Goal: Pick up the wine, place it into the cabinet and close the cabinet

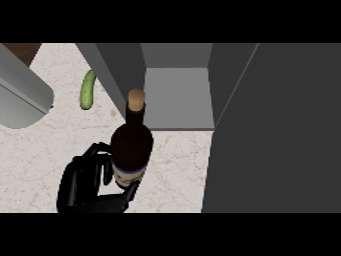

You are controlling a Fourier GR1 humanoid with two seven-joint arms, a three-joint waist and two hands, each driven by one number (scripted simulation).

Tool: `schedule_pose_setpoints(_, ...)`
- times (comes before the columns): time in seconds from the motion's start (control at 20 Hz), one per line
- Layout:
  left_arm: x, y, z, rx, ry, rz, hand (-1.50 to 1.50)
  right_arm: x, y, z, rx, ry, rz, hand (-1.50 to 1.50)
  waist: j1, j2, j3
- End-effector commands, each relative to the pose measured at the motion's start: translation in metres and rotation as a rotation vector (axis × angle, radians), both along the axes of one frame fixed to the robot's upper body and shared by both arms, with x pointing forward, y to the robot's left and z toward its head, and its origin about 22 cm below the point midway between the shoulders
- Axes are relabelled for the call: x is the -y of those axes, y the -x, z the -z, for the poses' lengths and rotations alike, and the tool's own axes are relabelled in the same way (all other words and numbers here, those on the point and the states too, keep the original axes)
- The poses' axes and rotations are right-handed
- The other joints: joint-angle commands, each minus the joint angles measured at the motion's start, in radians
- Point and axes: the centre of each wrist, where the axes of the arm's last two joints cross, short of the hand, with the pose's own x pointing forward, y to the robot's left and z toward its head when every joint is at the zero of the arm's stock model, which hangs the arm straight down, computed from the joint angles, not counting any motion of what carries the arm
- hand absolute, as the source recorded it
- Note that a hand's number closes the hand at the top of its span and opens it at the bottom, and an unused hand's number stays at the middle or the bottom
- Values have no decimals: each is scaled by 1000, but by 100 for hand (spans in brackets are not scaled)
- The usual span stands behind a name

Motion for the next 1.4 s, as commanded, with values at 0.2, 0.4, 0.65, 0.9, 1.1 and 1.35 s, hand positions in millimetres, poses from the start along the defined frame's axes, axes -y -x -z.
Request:
schedule_pose_setpoints(0.2, 38, -20, -29, -8, -4, 29, 150, 5, 18, -3, 30, -15, -1, -150, -3, 0, 0)
schedule_pose_setpoints(0.4, 56, -61, -29, -60, 20, 54, 150, 4, 13, -6, 46, -7, -2, -150, -11, 2, 0)
schedule_pose_setpoints(0.65, 75, -75, -36, -34, -62, -3, 150, 14, 5, -1, 60, -27, 22, -150, -8, 2, 0)
schedule_pose_setpoints(0.9, 71, -88, -15, -27, -143, -16, 150, 21, 1, -15, 45, -2, 4, -150, -5, 2, -1)
schedule_pose_setpoints(1.1, 87, -97, -8, -23, -161, -60, 150, 13, 0, -20, 45, -11, 7, -150, -7, 3, -1)
schedule_pose_setpoints(1.35, 99, -102, 11, -73, -208, -67, 150, 14, 17, -9, 63, -9, 1, -150, -15, 3, -1)
